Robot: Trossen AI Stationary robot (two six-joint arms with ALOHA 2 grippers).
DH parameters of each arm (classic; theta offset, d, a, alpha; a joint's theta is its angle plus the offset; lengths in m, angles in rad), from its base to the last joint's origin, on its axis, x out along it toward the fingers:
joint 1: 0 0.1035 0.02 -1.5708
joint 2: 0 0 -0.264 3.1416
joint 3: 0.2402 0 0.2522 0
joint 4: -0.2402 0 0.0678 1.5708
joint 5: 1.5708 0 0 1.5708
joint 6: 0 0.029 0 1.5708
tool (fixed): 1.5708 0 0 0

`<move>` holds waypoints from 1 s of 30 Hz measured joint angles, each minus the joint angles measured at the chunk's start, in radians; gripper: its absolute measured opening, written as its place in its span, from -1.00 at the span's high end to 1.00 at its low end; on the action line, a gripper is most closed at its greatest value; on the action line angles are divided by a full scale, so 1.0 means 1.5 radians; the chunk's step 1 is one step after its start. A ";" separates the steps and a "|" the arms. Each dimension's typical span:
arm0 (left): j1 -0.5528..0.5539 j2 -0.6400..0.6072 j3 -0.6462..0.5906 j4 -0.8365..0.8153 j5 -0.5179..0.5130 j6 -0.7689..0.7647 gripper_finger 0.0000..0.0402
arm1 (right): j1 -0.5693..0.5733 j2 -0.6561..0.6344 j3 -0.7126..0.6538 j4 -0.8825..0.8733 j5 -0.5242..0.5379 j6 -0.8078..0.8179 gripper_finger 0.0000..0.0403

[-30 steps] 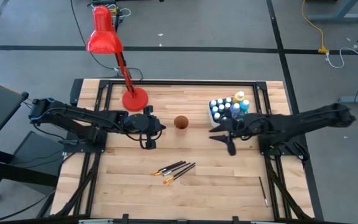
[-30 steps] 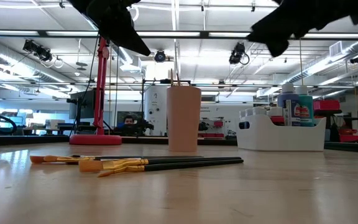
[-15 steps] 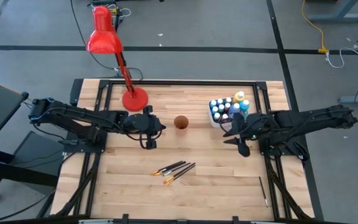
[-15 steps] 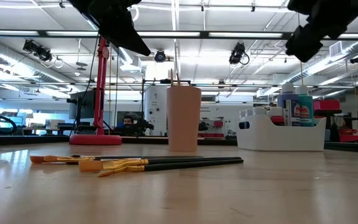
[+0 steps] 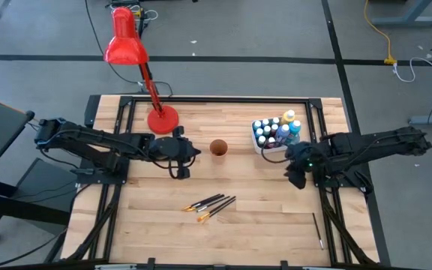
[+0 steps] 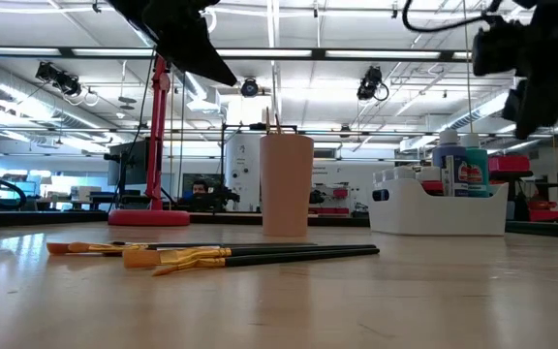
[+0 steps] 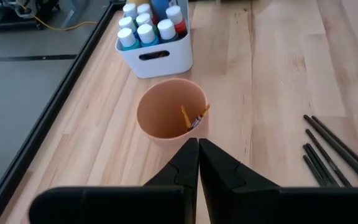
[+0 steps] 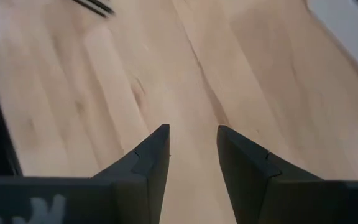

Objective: Pick & Place Paint Supplies
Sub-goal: Put the white paint brush into the orange cup

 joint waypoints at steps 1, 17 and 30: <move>0.000 0.000 0.000 0.006 0.000 0.000 0.89 | 0.000 0.000 0.000 -0.018 0.003 0.012 0.32; 0.000 0.001 0.000 0.200 0.000 0.150 0.89 | 0.007 0.002 -0.066 -0.023 -0.108 0.148 0.32; 0.000 0.001 0.000 0.279 0.000 0.277 0.89 | 0.051 0.044 -0.105 0.031 -0.244 0.409 0.32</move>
